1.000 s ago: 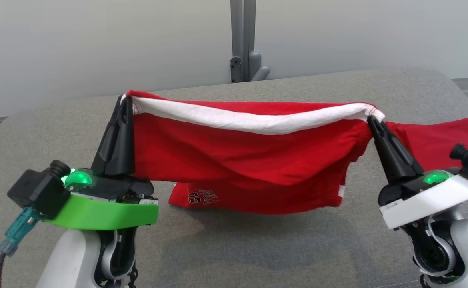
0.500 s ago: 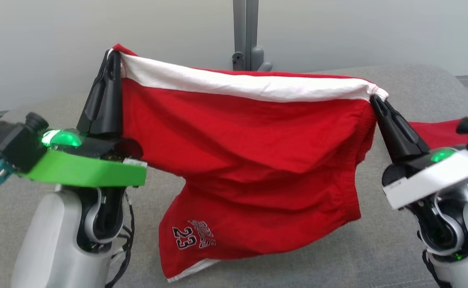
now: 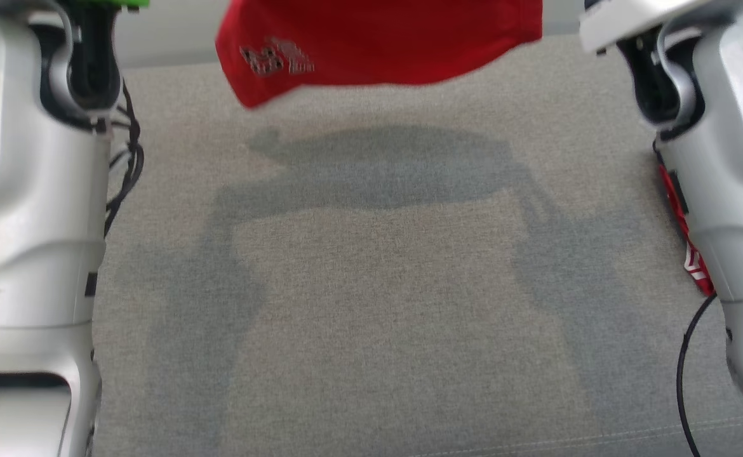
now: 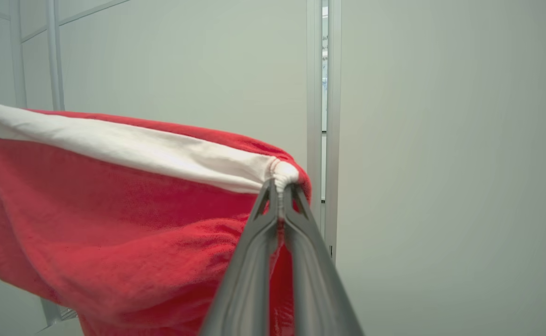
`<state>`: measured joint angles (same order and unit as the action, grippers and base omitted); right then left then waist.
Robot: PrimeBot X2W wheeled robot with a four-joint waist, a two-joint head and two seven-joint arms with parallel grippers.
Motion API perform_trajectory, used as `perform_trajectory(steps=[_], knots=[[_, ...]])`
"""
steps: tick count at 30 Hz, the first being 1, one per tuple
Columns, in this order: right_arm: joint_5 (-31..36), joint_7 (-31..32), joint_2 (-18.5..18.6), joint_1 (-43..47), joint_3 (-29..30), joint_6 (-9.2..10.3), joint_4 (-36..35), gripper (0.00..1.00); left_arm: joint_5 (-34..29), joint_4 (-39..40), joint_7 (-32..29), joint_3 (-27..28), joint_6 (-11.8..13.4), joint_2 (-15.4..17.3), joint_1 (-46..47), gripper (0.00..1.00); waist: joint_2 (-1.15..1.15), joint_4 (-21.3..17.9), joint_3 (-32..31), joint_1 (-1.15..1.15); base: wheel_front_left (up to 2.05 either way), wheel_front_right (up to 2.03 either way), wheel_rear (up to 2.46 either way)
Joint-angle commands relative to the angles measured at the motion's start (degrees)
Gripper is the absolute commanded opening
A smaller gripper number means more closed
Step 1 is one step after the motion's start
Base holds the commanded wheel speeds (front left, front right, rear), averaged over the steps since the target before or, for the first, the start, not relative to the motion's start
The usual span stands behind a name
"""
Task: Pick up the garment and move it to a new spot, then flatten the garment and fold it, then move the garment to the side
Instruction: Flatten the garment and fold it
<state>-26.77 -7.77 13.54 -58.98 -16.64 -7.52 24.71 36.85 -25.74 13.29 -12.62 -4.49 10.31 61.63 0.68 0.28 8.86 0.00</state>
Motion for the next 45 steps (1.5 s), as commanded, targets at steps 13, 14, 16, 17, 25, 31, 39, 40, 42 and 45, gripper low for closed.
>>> perform_trajectory(steps=[13,14,16,17,25,31,39,40,42,45], knots=[[2.81,-7.37,-1.99,-5.41,-6.6,0.06,13.91,0.0,-6.02,-8.04,1.8,6.87,-2.99,-4.98,1.19,0.0,-0.68,3.46,19.63,0.0,0.0,0.0,0.0],[2.38,-7.37,-1.65,-4.58,-6.87,0.06,13.47,0.0,-5.5,-7.47,1.8,6.99,-3.03,-5.26,-0.02,0.0,-0.68,3.46,20.03,0.0,0.0,0.0,0.0],[1.38,-7.38,-1.02,-2.74,-7.79,0.06,12.28,0.0,-4.3,-5.97,1.8,6.73,-3.06,-5.38,-2.76,0.0,-0.68,3.34,20.55,0.0,0.0,0.0,0.0],[0.75,-7.37,-0.66,-1.68,-7.97,0.06,11.73,0.0,-3.41,-5.07,1.8,6.92,-3.03,-5.4,-4.09,0.0,-0.68,3.3,20.58,0.0,0.0,0.0,0.0],[-3.08,-7.34,1.84,6.45,-9.86,0.06,2.73,0.0,0.32,7.13,1.8,5.34,-3.05,-4.65,-15.45,0.0,-0.68,2.95,18.5,0.0,0.0,0.0,0.0],[-4.15,-7.34,3.68,13.72,-10.05,0.06,-4.65,0.0,1.18,13.06,1.8,4.68,-3.06,-3.58,-24.52,0.0,-0.68,2.95,15.35,0.0,0.0,0.0,0.0],[-4.57,-7.34,6.31,27.82,-13.16,0.06,-10.86,0.0,3.17,14.03,1.81,5.53,-3.06,-3.99,-37.4,0.0,-0.68,2.84,9.91,0.0,0.0,0.0,0.0],[-4.82,-7.35,6.44,29.29,-13.26,0.05,-11.05,0.0,3.45,14.09,1.81,5.96,-3.06,-4.21,-38.62,0.0,-0.68,2.79,9.31,0.0,0.0,0.0,0.0],[-5.5,-7.35,6.45,32.02,-13.2,0.05,-11.57,0.0,3.82,14.44,1.8,6.65,-3.06,-4.67,-40.98,0.0,-0.68,2.82,8.05,0.0,0.0,0.0,0.0],[-6.09,-7.35,6.5,35.91,-12.77,0.05,-12.8,0.0,4.6,15.54,1.81,7.42,-3.06,-5.23,-45.08,0.0,-0.68,2.99,5.97,0.0,0.0,0.0,0.0]])
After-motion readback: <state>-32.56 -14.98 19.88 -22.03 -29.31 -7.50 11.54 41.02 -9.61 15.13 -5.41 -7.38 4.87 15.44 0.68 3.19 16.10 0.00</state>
